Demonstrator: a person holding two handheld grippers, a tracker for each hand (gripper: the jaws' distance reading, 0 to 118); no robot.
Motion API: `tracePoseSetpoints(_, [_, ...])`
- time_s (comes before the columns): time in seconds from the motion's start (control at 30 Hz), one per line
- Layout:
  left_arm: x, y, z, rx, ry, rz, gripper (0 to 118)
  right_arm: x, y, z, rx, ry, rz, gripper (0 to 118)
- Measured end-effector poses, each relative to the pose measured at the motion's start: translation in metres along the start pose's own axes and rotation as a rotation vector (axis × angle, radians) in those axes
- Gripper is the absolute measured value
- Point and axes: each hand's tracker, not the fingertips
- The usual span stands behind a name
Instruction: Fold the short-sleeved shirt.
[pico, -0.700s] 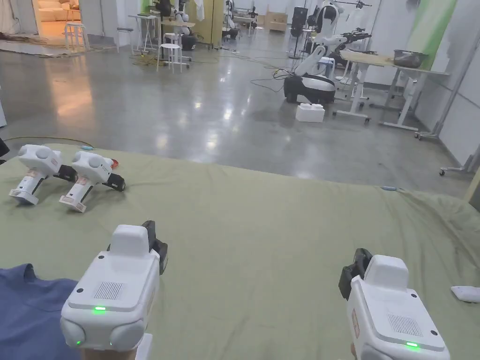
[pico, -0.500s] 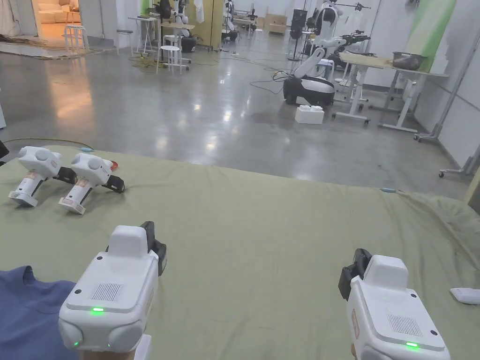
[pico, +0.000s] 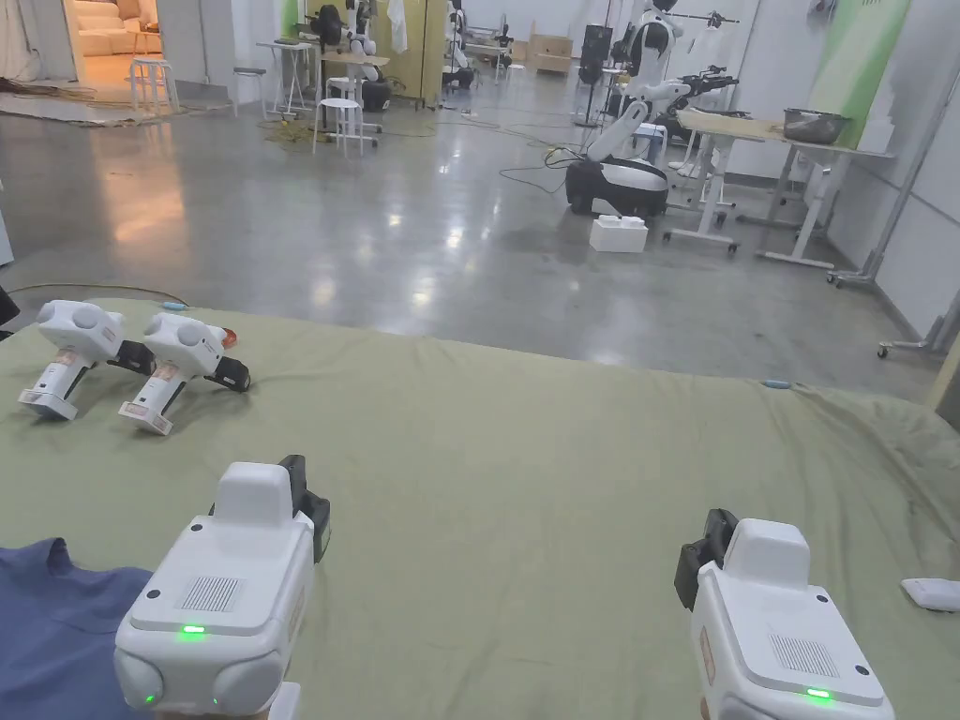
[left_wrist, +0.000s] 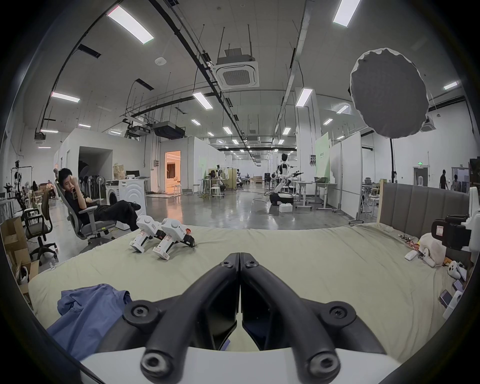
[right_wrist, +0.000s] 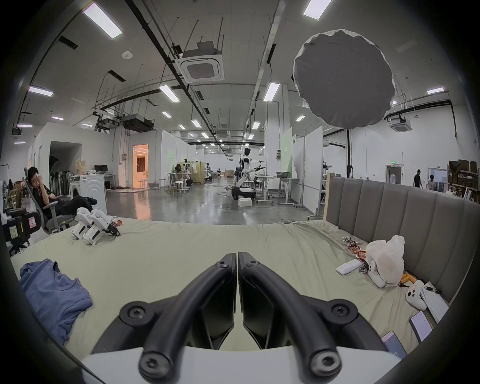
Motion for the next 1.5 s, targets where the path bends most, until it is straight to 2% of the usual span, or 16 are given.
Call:
tracePoseSetpoints(0.17, [-0.005, 0.005, -0.004, -0.020, -0.041, 0.135, 2, 0.002, 0.000, -0.001, -0.009, -0.007, -0.003, 1])
tracePoseSetpoints(0.37, [-0.029, 0.005, -0.009, -0.004, -0.065, 0.571, 2, 0.018, 0.012, 0.005, 0.031, -0.043, -0.324, 0])
tracePoseSetpoints(0.43, [-0.028, 0.006, -0.008, -0.004, -0.052, 0.557, 2, 0.021, 0.016, 0.007, 0.042, -0.026, -0.385, 0])
tracePoseSetpoints(0.47, [-0.023, 0.009, -0.006, -0.007, -0.023, 0.416, 2, 0.020, 0.019, 0.006, 0.036, -0.025, -0.367, 0])
tracePoseSetpoints(0.5, [-0.012, 0.013, -0.003, -0.011, 0.006, 0.206, 2, 0.017, 0.021, 0.004, 0.025, -0.022, -0.312, 0])
tracePoseSetpoints(0.6, [0.024, 0.007, 0.004, 0.029, 0.063, -0.420, 1, -0.009, 0.026, -0.001, 0.049, -0.014, 0.254, 0])
tracePoseSetpoints(0.7, [0.031, -0.004, 0.007, 0.059, 0.048, -0.751, 0, -0.031, 0.011, -0.007, 0.099, -0.019, 0.791, 0])
tracePoseSetpoints(0.77, [0.033, -0.012, 0.006, 0.069, 0.082, -0.944, 0, -0.034, 0.004, -0.006, 0.134, -0.025, 1.040, 0])
tracePoseSetpoints(0.83, [0.032, -0.010, 0.012, 0.075, 0.106, -1.128, 0, -0.033, -0.002, -0.002, 0.170, -0.024, 1.181, 0])
tracePoseSetpoints(0.9, [0.030, -0.007, 0.020, 0.091, 0.113, -1.218, 0, -0.030, -0.003, 0.002, 0.184, -0.013, 1.221, 0])
tracePoseSetpoints(1.0, [0.019, -0.009, 0.003, 0.076, 0.067, -1.075, 0, -0.028, 0.001, 0.006, 0.146, -0.014, 1.097, 0])
tracePoseSetpoints(1.07, [0.015, 0.000, 0.001, 0.042, 0.055, -0.865, 0, -0.024, 0.007, 0.007, 0.094, -0.009, 0.891, 0])
tracePoseSetpoints(1.2, [0.001, 0.020, 0.007, 0.010, -0.013, -0.351, 0, -0.007, 0.018, 0.004, -0.011, 0.042, 0.340, 0])
tracePoseSetpoints(1.33, [-0.017, 0.016, -0.006, -0.020, -0.042, 0.138, 0, -0.004, 0.001, -0.006, -0.065, 0.019, -0.003, 0])
tracePoseSetpoints(1.43, [-0.014, 0.015, -0.001, 0.001, -0.042, 0.196, 0, -0.008, -0.004, -0.003, -0.064, -0.021, -0.144, 0])
tracePoseSetpoints(1.5, [-0.011, 0.015, 0.005, 0.010, -0.059, 0.161, 0, -0.010, -0.002, -0.002, -0.057, -0.024, -0.159, 0])
